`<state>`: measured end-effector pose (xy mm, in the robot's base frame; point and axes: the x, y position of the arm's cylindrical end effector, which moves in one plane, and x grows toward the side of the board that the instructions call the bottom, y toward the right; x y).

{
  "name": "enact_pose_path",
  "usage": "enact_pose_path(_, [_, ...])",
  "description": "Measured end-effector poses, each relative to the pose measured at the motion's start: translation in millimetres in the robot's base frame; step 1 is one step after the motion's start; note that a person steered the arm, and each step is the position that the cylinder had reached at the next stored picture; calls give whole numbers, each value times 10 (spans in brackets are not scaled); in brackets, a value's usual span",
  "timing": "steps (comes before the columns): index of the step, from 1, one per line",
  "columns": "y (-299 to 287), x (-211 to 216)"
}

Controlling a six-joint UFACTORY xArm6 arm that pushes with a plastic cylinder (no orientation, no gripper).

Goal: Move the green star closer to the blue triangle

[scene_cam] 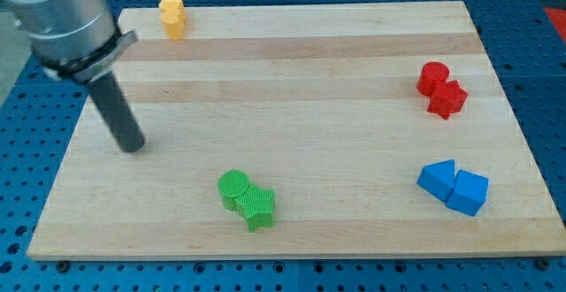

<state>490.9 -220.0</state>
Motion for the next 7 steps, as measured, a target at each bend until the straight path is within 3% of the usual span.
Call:
enact_pose_path(3, [304,685])
enact_pose_path(4, [337,717])
enact_pose_path(7, [1524,905])
